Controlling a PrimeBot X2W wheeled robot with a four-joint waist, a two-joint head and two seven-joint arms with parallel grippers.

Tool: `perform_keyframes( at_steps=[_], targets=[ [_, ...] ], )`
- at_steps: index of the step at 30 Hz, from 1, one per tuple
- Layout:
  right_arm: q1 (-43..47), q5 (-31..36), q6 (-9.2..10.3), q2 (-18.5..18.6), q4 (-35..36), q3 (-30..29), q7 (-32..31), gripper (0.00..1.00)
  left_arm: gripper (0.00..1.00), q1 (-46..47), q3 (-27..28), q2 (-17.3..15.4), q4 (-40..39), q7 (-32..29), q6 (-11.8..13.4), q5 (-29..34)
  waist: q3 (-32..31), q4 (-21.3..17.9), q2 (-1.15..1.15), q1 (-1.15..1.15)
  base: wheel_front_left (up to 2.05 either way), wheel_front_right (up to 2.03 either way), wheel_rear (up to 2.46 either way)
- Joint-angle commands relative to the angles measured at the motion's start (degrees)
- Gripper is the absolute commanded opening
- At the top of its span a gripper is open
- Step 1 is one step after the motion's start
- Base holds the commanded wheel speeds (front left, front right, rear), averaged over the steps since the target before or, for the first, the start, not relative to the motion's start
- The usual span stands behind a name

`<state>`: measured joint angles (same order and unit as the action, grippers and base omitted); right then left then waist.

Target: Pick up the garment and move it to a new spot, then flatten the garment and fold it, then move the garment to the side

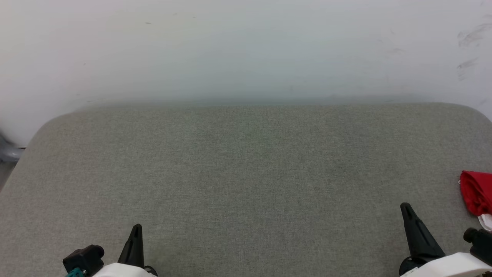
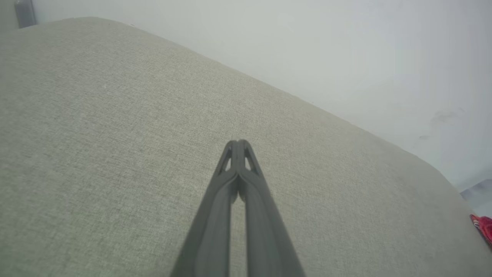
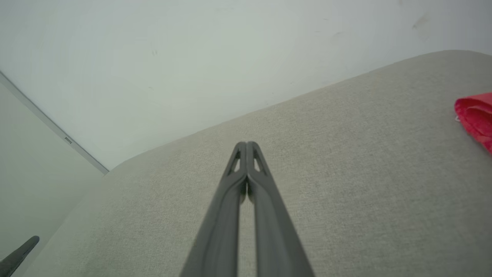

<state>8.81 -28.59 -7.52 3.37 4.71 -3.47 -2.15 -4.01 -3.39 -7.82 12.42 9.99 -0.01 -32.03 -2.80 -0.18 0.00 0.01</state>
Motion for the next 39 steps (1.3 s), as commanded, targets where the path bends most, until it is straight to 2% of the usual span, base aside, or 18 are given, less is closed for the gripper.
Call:
perform_keyframes(
  at_steps=[1, 17, 39],
  targets=[
    [-2.03, -2.58, 0.01, 0.59, 0.09, 0.02, 0.00, 0.00, 0.00, 2.09, 0.56, 0.11, -0.74, -0.48, -0.43, -2.26, 0.04, 0.00, 0.00, 0.00, 0.00, 0.00, 0.00],
    [-5.18, -17.78, 0.01, 1.04, -4.25, 0.17, -0.33, 0.00, 0.00, 4.17, 2.78, 1.25, -0.25, -4.23, -2.13, -15.98, 0.51, 0.03, 0.00, 0.00, 0.00, 0.00, 0.00],
    [-8.53, -33.49, 0.02, 1.21, -8.94, -0.04, -0.94, 0.00, 0.00, 6.36, 5.18, 2.41, 0.35, -8.30, -3.93, -30.43, 1.11, 0.07, 0.00, 0.00, 0.00, 0.00, 0.00]
  ],
)
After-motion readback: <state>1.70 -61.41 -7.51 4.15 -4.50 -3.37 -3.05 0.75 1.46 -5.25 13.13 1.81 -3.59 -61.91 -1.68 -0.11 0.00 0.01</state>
